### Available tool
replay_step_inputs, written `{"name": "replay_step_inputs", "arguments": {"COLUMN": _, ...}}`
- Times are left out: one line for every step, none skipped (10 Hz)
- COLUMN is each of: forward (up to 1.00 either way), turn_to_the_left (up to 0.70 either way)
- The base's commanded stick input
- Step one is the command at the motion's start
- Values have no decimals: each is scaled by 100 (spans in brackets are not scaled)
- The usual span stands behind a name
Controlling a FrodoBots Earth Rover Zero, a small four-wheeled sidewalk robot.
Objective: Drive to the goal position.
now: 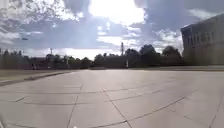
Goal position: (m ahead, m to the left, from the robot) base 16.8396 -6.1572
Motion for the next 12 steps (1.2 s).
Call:
{"name": "replay_step_inputs", "arguments": {"forward": 6, "turn_to_the_left": -1}}
{"name": "replay_step_inputs", "arguments": {"forward": 68, "turn_to_the_left": -1}}
{"name": "replay_step_inputs", "arguments": {"forward": 70, "turn_to_the_left": -1}}
{"name": "replay_step_inputs", "arguments": {"forward": 70, "turn_to_the_left": -1}}
{"name": "replay_step_inputs", "arguments": {"forward": 70, "turn_to_the_left": -1}}
{"name": "replay_step_inputs", "arguments": {"forward": 70, "turn_to_the_left": -1}}
{"name": "replay_step_inputs", "arguments": {"forward": 70, "turn_to_the_left": -1}}
{"name": "replay_step_inputs", "arguments": {"forward": 70, "turn_to_the_left": -1}}
{"name": "replay_step_inputs", "arguments": {"forward": 70, "turn_to_the_left": -1}}
{"name": "replay_step_inputs", "arguments": {"forward": 70, "turn_to_the_left": -1}}
{"name": "replay_step_inputs", "arguments": {"forward": 70, "turn_to_the_left": -1}}
{"name": "replay_step_inputs", "arguments": {"forward": 70, "turn_to_the_left": -1}}
